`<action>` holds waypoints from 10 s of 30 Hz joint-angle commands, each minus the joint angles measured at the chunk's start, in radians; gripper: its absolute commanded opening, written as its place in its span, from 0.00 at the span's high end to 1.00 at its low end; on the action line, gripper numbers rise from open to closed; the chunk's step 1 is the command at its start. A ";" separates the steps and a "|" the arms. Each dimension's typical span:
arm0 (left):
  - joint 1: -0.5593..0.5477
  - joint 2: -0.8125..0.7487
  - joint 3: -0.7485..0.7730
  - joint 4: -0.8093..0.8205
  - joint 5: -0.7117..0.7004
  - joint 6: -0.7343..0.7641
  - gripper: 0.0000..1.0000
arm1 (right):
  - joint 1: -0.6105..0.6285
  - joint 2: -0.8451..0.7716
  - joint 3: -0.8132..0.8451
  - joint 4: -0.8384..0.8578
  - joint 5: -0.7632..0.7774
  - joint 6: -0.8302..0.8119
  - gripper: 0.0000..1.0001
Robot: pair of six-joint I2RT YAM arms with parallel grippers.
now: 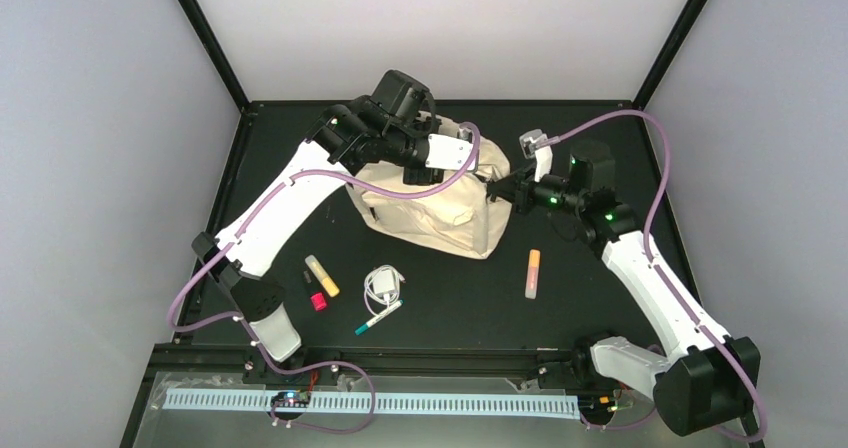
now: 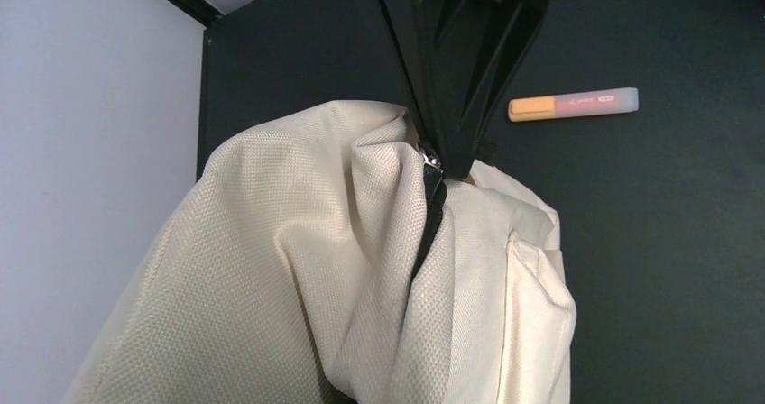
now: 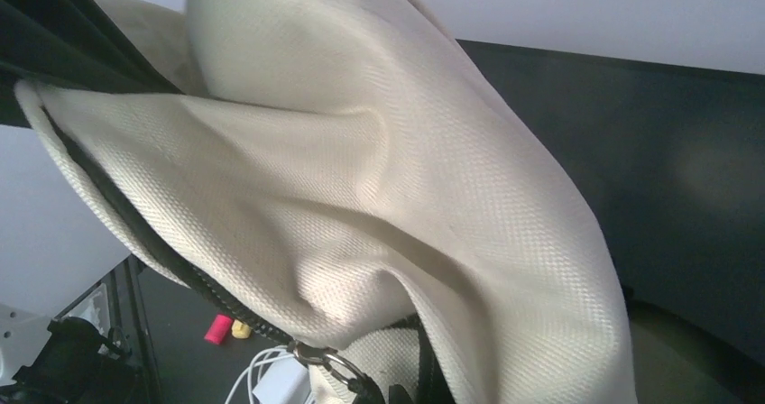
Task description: Pack the student bag
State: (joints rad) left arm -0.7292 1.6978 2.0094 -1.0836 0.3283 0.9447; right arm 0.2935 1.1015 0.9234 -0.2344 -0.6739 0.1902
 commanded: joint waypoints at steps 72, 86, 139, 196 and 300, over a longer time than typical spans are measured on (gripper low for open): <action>-0.040 -0.153 0.017 -0.182 -0.155 -0.055 0.02 | 0.087 -0.068 -0.044 0.152 -0.217 -0.193 0.99; -0.091 -0.115 0.265 -0.275 0.017 -0.140 0.01 | 0.087 -0.074 -0.046 0.136 -0.162 -0.211 0.99; 0.092 -0.129 0.093 -0.195 0.012 -0.172 0.98 | 0.267 -0.272 -0.177 0.205 0.024 0.100 0.69; 0.155 -0.159 0.051 -0.153 0.035 -0.175 0.98 | 0.290 -0.217 -0.005 0.150 0.128 0.024 0.99; -0.112 -0.181 0.118 -0.173 -0.295 -0.157 0.99 | 0.288 -0.221 -0.217 -0.189 0.470 -0.043 0.99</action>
State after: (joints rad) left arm -0.8684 1.5833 2.0480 -1.2785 0.0895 0.8101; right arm 0.5831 0.8375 0.7536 -0.3573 -0.3035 0.1509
